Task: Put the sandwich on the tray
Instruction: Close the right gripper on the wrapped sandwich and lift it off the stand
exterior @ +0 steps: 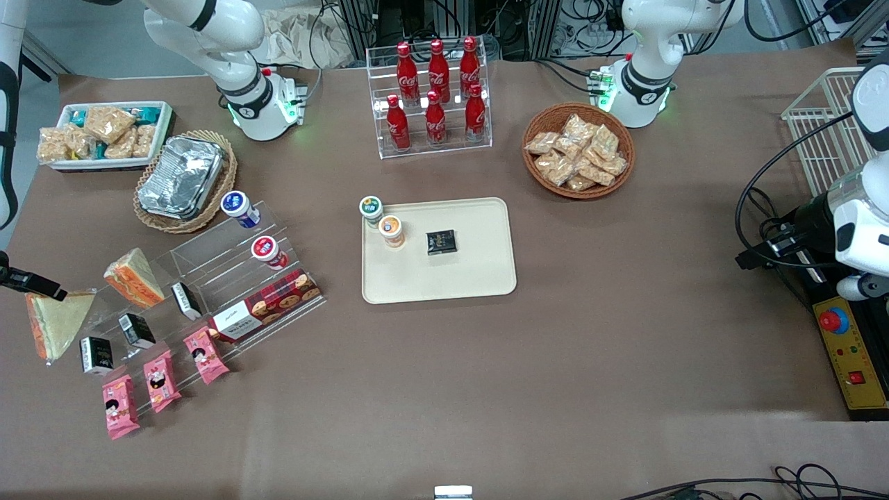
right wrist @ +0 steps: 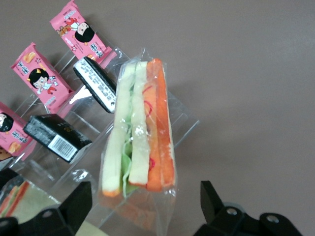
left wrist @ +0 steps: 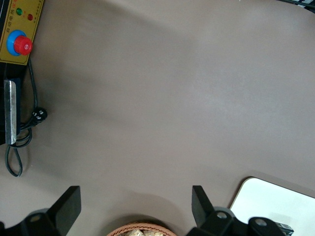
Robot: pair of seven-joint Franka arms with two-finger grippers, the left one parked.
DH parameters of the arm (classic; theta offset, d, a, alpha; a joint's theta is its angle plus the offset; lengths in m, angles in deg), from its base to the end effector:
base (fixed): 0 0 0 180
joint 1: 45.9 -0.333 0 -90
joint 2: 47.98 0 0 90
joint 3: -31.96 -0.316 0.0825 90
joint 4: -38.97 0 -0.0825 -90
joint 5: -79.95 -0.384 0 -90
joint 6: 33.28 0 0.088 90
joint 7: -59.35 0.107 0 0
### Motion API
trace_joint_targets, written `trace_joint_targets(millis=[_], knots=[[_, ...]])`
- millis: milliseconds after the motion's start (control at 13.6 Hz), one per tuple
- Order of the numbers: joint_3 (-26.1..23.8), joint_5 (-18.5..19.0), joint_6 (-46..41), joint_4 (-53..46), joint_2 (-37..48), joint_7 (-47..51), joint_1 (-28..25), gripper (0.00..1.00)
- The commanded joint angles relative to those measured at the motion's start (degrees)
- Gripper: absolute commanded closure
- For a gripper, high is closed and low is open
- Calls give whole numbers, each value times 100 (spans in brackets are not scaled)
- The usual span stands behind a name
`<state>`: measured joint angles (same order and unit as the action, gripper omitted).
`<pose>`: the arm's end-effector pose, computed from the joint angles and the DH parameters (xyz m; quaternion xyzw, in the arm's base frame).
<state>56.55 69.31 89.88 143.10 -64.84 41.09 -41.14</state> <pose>0.5642 -0.2877 0.3962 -0.9902 0.1344 -0.0390 0.0037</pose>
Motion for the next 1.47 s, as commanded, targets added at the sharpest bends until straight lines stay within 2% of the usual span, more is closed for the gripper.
trace_joint_targets(millis=[0,294,367,440,587,661,881,954,1028,1101,1248,1394], knots=[[-7,-193,190,-16,-124,-134,-10,2],[-16,-333,217,19,-212,-134,-10,9],[-16,-333,217,19,-221,-134,-10,17],[-16,-333,209,19,-230,-134,-10,20],[-16,-333,182,19,-239,-134,-19,44],[-16,-333,156,19,-239,-134,-19,52],[-16,-333,-159,-42,-203,-457,51,55],[-16,-333,-239,-60,-186,-598,60,63],[2,-333,-283,-60,-107,-652,43,65],[2,-316,-475,-68,41,-670,25,76],[2,-307,-888,-165,323,-662,-18,81],[-33,-307,-1327,-226,674,-670,-36,82]])
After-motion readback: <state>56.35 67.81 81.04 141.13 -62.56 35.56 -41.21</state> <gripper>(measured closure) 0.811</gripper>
